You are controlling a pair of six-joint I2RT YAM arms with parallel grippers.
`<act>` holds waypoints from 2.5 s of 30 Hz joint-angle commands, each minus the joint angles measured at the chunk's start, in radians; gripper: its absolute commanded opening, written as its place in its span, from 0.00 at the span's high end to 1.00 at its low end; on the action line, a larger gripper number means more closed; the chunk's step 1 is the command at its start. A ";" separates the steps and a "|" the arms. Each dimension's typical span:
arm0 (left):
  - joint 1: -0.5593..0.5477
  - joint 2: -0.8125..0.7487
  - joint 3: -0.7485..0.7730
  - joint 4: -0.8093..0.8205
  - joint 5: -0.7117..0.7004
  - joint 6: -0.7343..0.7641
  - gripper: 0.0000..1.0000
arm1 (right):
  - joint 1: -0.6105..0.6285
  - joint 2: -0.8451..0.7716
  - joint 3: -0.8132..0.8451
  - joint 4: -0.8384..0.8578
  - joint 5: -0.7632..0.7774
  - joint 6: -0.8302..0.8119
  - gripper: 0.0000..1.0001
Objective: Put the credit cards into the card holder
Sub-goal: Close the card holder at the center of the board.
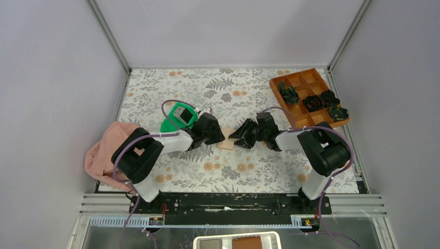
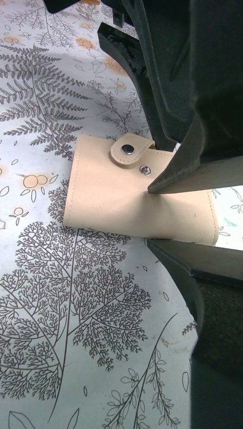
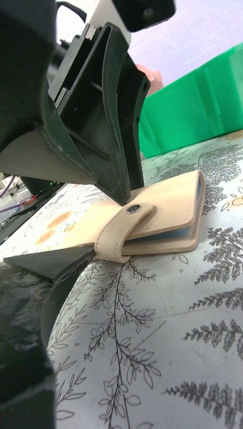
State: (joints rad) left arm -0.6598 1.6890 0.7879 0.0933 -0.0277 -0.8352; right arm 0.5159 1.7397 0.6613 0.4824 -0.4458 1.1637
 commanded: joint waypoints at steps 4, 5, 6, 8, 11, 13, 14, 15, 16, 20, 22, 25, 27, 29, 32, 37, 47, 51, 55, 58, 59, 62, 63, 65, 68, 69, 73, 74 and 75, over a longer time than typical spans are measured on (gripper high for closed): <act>-0.006 0.011 -0.041 -0.049 -0.008 0.008 0.54 | 0.004 -0.058 -0.006 0.045 0.065 0.067 0.44; -0.006 0.012 -0.041 -0.049 -0.007 0.008 0.54 | 0.004 -0.065 -0.009 0.034 0.071 0.064 0.44; -0.006 0.012 -0.042 -0.049 -0.007 0.009 0.54 | 0.004 -0.071 -0.015 0.029 0.074 0.063 0.44; -0.006 0.012 -0.043 -0.050 -0.007 0.010 0.54 | 0.005 -0.085 -0.029 0.026 0.067 0.062 0.44; -0.006 0.011 -0.043 -0.052 -0.010 0.011 0.54 | 0.005 -0.149 -0.051 -0.016 0.077 0.040 0.44; -0.006 0.013 -0.043 -0.052 -0.008 0.013 0.54 | 0.005 -0.196 -0.054 -0.076 0.103 0.011 0.44; -0.006 0.013 -0.043 -0.052 -0.008 0.013 0.54 | 0.005 -0.222 -0.054 -0.116 0.117 -0.003 0.44; -0.006 0.015 -0.044 -0.051 -0.009 0.013 0.54 | 0.005 -0.237 -0.054 -0.136 0.132 -0.013 0.44; -0.006 0.016 -0.045 -0.050 -0.008 0.013 0.54 | 0.004 -0.245 -0.052 -0.159 0.149 -0.023 0.44; -0.006 0.016 -0.052 -0.049 -0.005 0.016 0.54 | 0.004 -0.211 -0.029 -0.182 0.177 -0.046 0.43; -0.006 0.012 -0.056 -0.049 -0.005 0.017 0.54 | 0.005 -0.174 -0.013 -0.183 0.182 -0.057 0.43; -0.005 0.011 -0.054 -0.055 -0.006 0.024 0.54 | 0.004 -0.128 -0.002 -0.169 0.199 -0.055 0.43; -0.005 0.011 -0.051 -0.059 -0.005 0.029 0.54 | 0.005 -0.096 0.016 -0.164 0.200 -0.051 0.43; -0.005 0.010 -0.052 -0.058 -0.003 0.030 0.54 | 0.004 -0.069 0.021 -0.147 0.206 -0.031 0.43; -0.004 0.013 -0.051 -0.057 0.004 0.032 0.54 | 0.005 -0.033 0.025 -0.114 0.211 0.010 0.43; -0.004 0.020 -0.044 -0.058 0.012 0.037 0.54 | 0.005 -0.013 0.032 -0.109 0.238 0.085 0.43; -0.004 0.040 -0.034 -0.047 0.021 0.039 0.54 | 0.007 0.000 0.107 -0.285 0.310 0.161 0.41; -0.003 0.046 -0.029 -0.046 0.022 0.043 0.54 | 0.012 0.003 0.124 -0.323 0.327 0.171 0.41; -0.002 0.053 -0.016 -0.054 0.025 0.049 0.54 | 0.031 0.006 0.133 -0.354 0.337 0.176 0.42; -0.001 0.062 0.000 -0.069 0.028 0.056 0.54 | 0.053 0.014 0.139 -0.362 0.343 0.186 0.43; -0.001 0.063 0.005 -0.071 0.028 0.059 0.54 | 0.061 0.018 0.141 -0.364 0.346 0.188 0.43; 0.000 0.066 0.008 -0.074 0.028 0.063 0.54 | 0.079 0.027 0.147 -0.370 0.354 0.189 0.44; 0.001 0.066 0.008 -0.074 0.028 0.064 0.54 | 0.083 0.027 0.147 -0.371 0.358 0.189 0.44; 0.004 0.068 0.006 -0.074 0.031 0.067 0.54 | 0.088 0.026 0.144 -0.373 0.368 0.187 0.44; 0.007 0.072 0.005 -0.073 0.034 0.068 0.54 | 0.088 0.025 0.135 -0.375 0.380 0.184 0.44; 0.006 0.071 0.004 -0.073 0.034 0.068 0.54 | 0.088 0.024 0.134 -0.375 0.385 0.179 0.44; 0.009 0.075 0.002 -0.072 0.034 0.068 0.54 | 0.088 0.032 0.139 -0.371 0.373 0.129 0.45; 0.010 0.075 0.001 -0.072 0.033 0.070 0.54 | 0.088 0.034 0.140 -0.370 0.368 0.113 0.45; 0.013 0.077 0.000 -0.071 0.033 0.070 0.54 | 0.088 0.035 0.140 -0.370 0.363 0.096 0.45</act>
State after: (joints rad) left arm -0.6540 1.7103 0.8040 0.1089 0.0040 -0.7959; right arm 0.5789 1.7355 0.7979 0.1829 -0.1085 1.3308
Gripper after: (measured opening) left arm 0.456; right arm 0.551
